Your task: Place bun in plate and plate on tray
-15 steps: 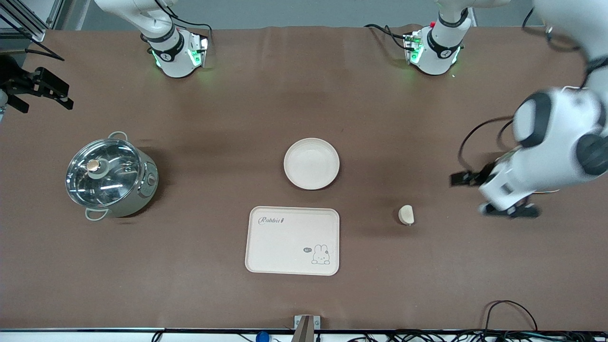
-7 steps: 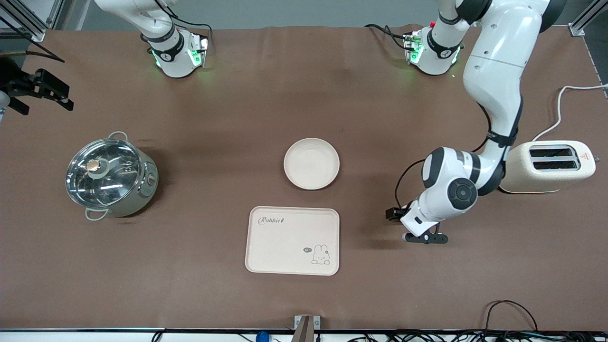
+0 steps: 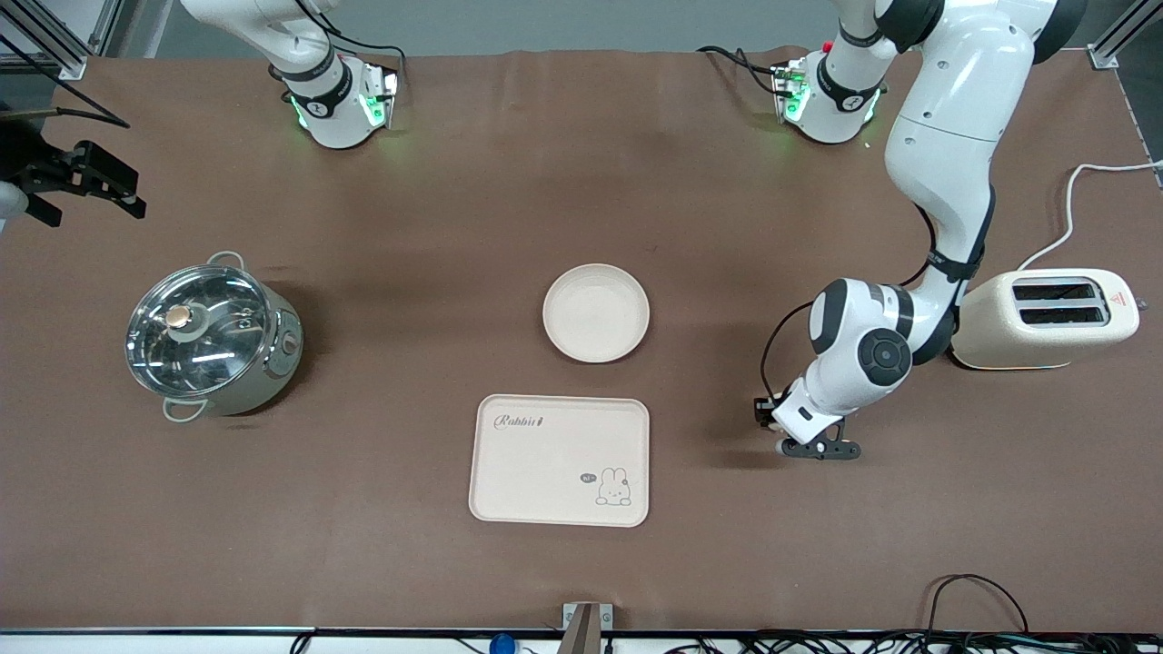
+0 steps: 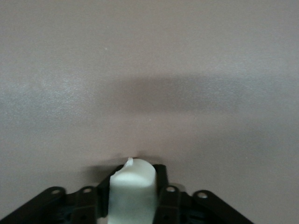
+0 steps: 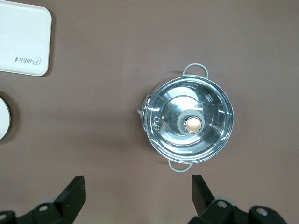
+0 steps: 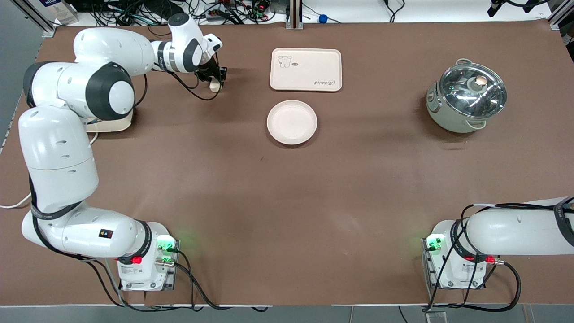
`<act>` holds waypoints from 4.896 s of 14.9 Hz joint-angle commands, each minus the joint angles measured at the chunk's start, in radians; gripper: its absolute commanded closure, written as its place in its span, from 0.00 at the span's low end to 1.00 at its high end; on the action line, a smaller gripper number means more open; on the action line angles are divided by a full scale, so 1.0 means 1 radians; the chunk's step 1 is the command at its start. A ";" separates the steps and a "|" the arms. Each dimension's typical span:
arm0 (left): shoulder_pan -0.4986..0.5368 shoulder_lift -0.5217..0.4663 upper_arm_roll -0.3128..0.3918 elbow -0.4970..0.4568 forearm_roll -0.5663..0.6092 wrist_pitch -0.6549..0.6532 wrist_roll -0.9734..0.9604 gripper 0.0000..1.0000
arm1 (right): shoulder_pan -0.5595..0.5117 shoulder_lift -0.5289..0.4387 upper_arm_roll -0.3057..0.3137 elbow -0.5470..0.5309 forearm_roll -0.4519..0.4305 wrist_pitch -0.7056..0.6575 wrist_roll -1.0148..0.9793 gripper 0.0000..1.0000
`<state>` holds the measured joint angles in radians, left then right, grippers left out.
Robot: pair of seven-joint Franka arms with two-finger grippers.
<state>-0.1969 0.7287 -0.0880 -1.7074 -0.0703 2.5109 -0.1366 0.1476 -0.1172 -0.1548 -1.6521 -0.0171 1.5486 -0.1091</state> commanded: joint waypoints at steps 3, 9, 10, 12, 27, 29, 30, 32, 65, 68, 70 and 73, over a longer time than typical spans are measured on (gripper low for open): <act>-0.074 -0.061 -0.024 0.027 -0.008 -0.108 -0.012 1.00 | 0.001 0.016 0.004 0.011 0.005 0.002 -0.003 0.00; -0.341 0.040 -0.021 0.285 -0.017 -0.316 -0.628 0.99 | 0.026 0.070 0.004 0.021 0.054 0.042 -0.003 0.00; -0.389 0.061 -0.021 0.288 -0.016 -0.293 -0.718 0.96 | 0.039 0.074 0.004 0.020 0.054 0.059 -0.003 0.00; -0.450 0.084 -0.021 0.284 -0.008 -0.219 -0.826 0.03 | 0.069 0.096 0.004 0.020 0.054 0.064 -0.001 0.00; -0.137 -0.175 0.005 0.272 0.035 -0.553 -0.358 0.00 | 0.292 0.507 0.007 0.020 0.365 0.343 -0.011 0.00; -0.034 -0.225 0.008 0.266 0.036 -0.569 -0.186 0.00 | 0.345 0.545 0.008 0.020 0.394 0.370 -0.011 0.00; -0.001 -0.254 0.010 0.267 0.067 -0.598 -0.145 0.00 | 0.366 0.569 0.008 0.017 0.422 0.392 -0.011 0.00; 0.054 -0.337 0.002 0.269 0.167 -0.667 -0.068 0.00 | 0.414 0.626 0.008 0.012 0.500 0.427 -0.012 0.07; 0.129 -0.670 -0.022 0.252 0.095 -0.914 -0.005 0.00 | 0.616 0.823 0.009 -0.034 0.631 0.674 -0.014 0.90; 0.129 -0.670 -0.022 0.252 0.093 -0.914 -0.003 0.00 | 0.615 0.818 0.011 -0.032 0.660 0.662 -0.014 0.97; 0.129 -0.670 -0.022 0.252 0.093 -0.914 -0.003 0.00 | 0.610 0.812 0.009 -0.032 0.660 0.645 -0.018 0.99; 0.129 -0.670 -0.022 0.252 0.095 -0.914 -0.003 0.00 | 0.563 0.801 0.009 0.012 0.669 0.555 -0.012 1.00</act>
<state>-0.0706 0.0459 -0.1062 -1.4872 0.0193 1.6217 -0.1572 0.7559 0.7120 -0.1508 -1.6526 0.6249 2.1720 -0.1084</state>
